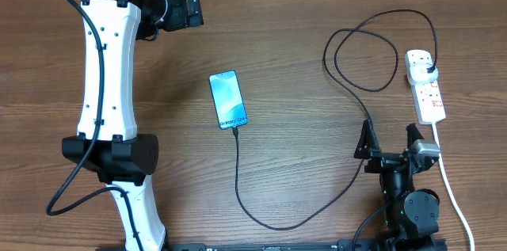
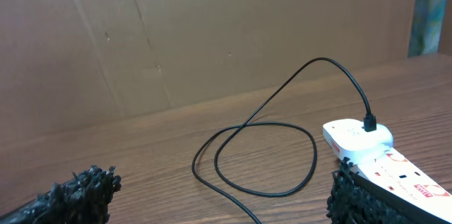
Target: Plug charger to phone and switch on socket
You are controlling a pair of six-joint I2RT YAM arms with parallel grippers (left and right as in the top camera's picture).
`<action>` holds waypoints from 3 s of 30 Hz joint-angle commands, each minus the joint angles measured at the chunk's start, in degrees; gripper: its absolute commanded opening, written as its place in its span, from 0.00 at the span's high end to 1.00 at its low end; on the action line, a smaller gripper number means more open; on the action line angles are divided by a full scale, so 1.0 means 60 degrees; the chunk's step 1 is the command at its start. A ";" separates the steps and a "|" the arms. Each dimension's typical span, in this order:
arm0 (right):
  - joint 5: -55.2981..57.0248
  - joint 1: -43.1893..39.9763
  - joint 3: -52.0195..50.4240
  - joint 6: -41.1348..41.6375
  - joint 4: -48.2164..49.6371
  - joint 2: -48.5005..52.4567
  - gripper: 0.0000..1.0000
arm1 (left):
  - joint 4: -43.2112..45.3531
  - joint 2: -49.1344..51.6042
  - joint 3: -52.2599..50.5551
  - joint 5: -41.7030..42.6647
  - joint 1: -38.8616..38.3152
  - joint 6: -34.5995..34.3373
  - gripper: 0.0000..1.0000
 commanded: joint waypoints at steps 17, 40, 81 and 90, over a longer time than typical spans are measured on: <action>-0.0018 0.0055 -0.0102 -0.0106 0.0098 -0.0087 0.00 | 0.0007 -0.0197 0.0182 -0.0058 -0.0011 0.0066 0.01; -0.0018 0.0055 -0.0106 -0.0106 0.0098 -0.0087 0.00 | 0.0007 -0.0197 0.0182 -0.0058 -0.0011 0.0066 0.00; -0.0018 0.0055 -0.0102 -0.0109 0.0098 -0.0087 0.00 | 0.1027 -0.0306 0.0178 -0.0372 0.0000 0.0222 0.00; -0.0018 0.0055 -0.0102 -0.0109 0.0098 -0.0087 0.00 | 0.4790 -0.2707 -0.3370 0.0277 -0.0004 0.2233 0.00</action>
